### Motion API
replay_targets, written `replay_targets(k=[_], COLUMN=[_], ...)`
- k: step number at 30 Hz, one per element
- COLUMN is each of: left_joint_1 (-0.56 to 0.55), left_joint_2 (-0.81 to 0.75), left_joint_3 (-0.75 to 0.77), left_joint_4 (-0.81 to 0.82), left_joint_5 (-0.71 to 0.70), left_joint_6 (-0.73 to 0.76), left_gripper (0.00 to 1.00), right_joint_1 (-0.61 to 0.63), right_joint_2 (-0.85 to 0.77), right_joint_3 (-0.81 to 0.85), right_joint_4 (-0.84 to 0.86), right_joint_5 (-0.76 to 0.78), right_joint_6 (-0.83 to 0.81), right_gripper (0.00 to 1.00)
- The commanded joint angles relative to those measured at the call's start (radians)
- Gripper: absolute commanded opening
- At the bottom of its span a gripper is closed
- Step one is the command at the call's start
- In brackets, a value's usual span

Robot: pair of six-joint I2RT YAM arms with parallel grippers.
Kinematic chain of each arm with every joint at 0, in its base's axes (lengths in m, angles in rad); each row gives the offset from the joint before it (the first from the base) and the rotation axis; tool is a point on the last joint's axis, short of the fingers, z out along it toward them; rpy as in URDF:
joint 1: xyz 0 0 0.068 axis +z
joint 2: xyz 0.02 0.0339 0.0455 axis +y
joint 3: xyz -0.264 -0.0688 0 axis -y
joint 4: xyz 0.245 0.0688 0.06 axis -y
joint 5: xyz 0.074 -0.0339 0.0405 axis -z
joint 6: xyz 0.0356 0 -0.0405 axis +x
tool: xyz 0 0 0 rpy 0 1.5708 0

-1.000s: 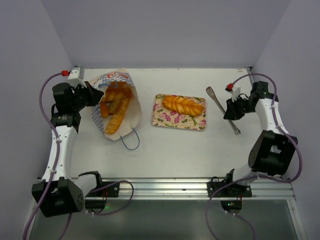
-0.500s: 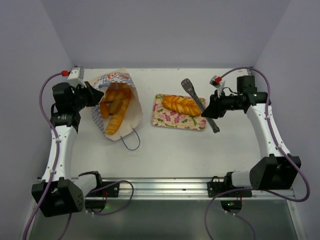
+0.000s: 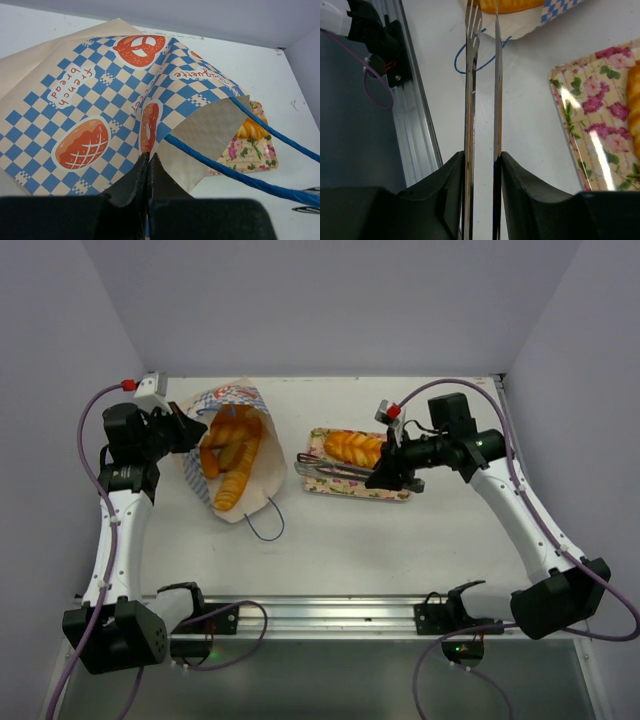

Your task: Take the fake bread out of the paper bag

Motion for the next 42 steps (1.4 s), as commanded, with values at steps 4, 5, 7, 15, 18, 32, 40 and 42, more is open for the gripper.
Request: replay_targets(k=[4, 5, 7, 15, 18, 32, 40, 42], left_joint_1=[0.007, 0.007, 0.007, 0.006, 0.006, 0.006, 0.007, 0.006], left_joint_2=[-0.026, -0.026, -0.030, -0.040, -0.044, -0.035, -0.032, -0.032], left_joint_3=[0.059, 0.059, 0.056, 0.047, 0.042, 0.042, 0.049, 0.049], left_joint_4=[-0.010, -0.013, -0.016, -0.039, -0.047, -0.039, -0.034, -0.031], left_joint_5=[0.008, 0.006, 0.002, -0.020, -0.026, -0.017, -0.011, -0.006], left_joint_6=[-0.003, -0.001, 0.005, 0.030, 0.037, 0.031, 0.034, 0.033], left_gripper=[0.00, 0.00, 0.00, 0.00, 0.00, 0.00, 0.00, 0.00], right_joint_1=[0.152, 0.175, 0.256, 0.497, 0.585, 0.733, 0.757, 0.761], right_joint_2=[0.014, 0.023, 0.045, 0.226, 0.295, 0.594, 0.616, 0.623], right_joint_3=[0.070, 0.088, 0.105, 0.258, 0.269, 0.439, 0.438, 0.438], right_joint_4=[0.068, 0.054, 0.048, 0.094, 0.191, 0.383, 0.383, 0.384], right_joint_5=[0.042, 0.062, 0.143, 0.533, 0.751, 1.206, 1.254, 1.266], right_joint_6=[0.023, 0.010, -0.033, -0.165, -0.257, -0.681, -0.810, -0.842], right_gripper=[0.37, 0.37, 0.37, 0.37, 0.38, 0.41, 0.43, 0.44])
